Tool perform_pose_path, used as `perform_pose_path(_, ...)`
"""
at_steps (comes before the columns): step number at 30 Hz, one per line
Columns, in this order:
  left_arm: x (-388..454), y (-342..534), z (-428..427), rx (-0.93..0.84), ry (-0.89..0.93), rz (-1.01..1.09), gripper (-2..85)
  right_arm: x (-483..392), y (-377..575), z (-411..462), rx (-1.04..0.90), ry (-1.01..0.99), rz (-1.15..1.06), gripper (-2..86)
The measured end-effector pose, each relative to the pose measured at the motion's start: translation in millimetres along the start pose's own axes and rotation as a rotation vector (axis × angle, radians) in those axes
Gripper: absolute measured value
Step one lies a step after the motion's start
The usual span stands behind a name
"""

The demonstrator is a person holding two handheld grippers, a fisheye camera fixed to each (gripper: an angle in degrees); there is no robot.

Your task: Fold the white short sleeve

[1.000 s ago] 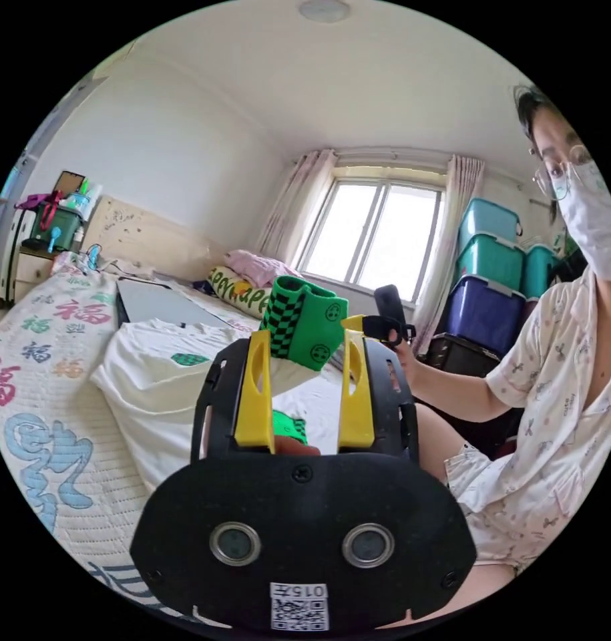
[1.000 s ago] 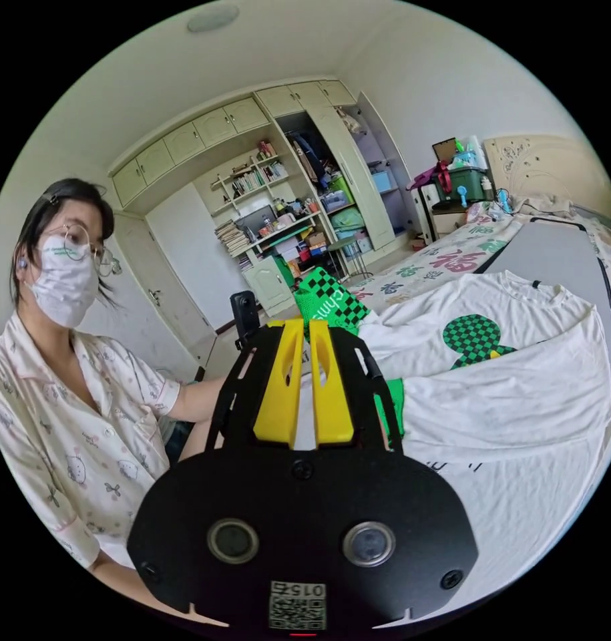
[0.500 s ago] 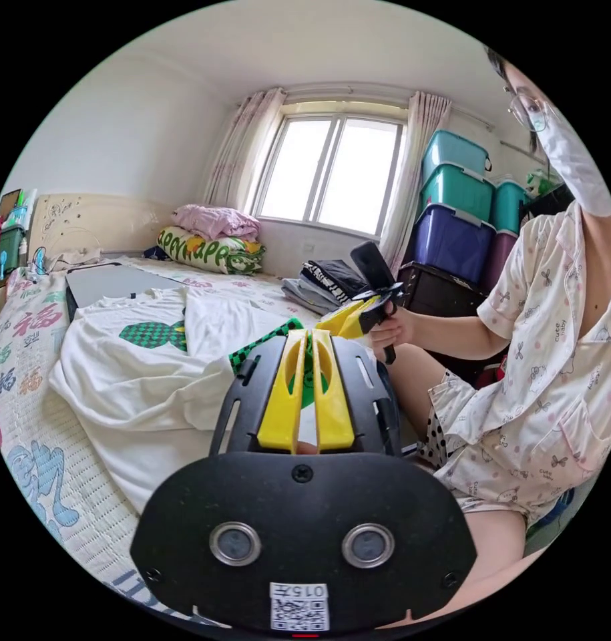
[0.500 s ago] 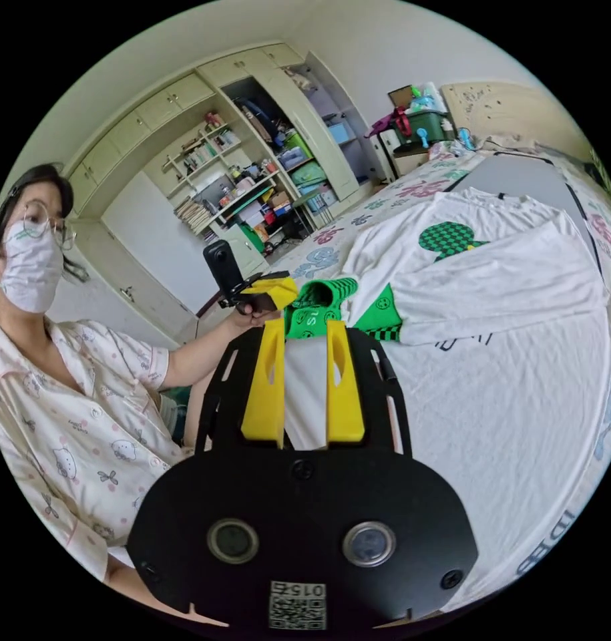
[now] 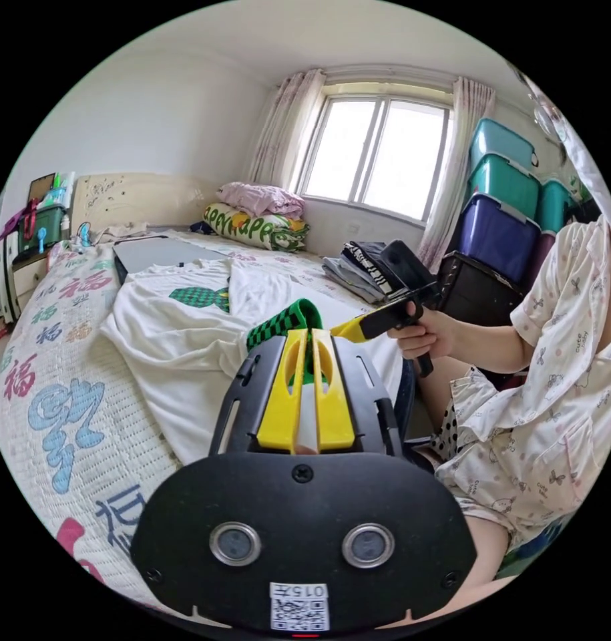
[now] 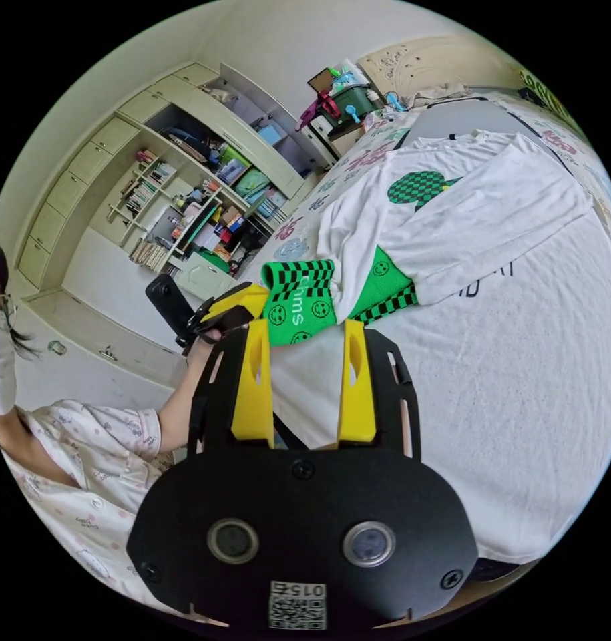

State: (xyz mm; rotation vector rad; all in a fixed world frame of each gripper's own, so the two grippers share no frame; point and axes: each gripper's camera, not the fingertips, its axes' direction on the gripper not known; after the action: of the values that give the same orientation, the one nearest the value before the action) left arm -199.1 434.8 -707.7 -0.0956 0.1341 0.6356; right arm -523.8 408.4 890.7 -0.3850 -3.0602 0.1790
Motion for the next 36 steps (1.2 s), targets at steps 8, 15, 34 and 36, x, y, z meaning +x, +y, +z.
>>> perform_pose_path(8,4.9,-25.0,21.0,-0.072,0.021,-0.065,0.7,-22.4,26.0,113.4,0.003,0.027,-0.092,13.9)
perform_pose_path(15,31.2,-55.6,33.4,-0.135,-0.020,0.009,0.9,14.5,76.3,178.1,0.063,0.092,-0.028,6.0)
perform_pose_path(34,104.2,-159.6,72.3,-0.315,-0.275,0.022,8.6,46.4,299.0,384.1,0.066,0.319,-0.160,8.1)
perform_pose_path(36,110.3,-170.2,74.3,-0.305,-0.263,0.023,7.9,50.8,313.1,403.2,0.058,0.283,-0.170,10.5)
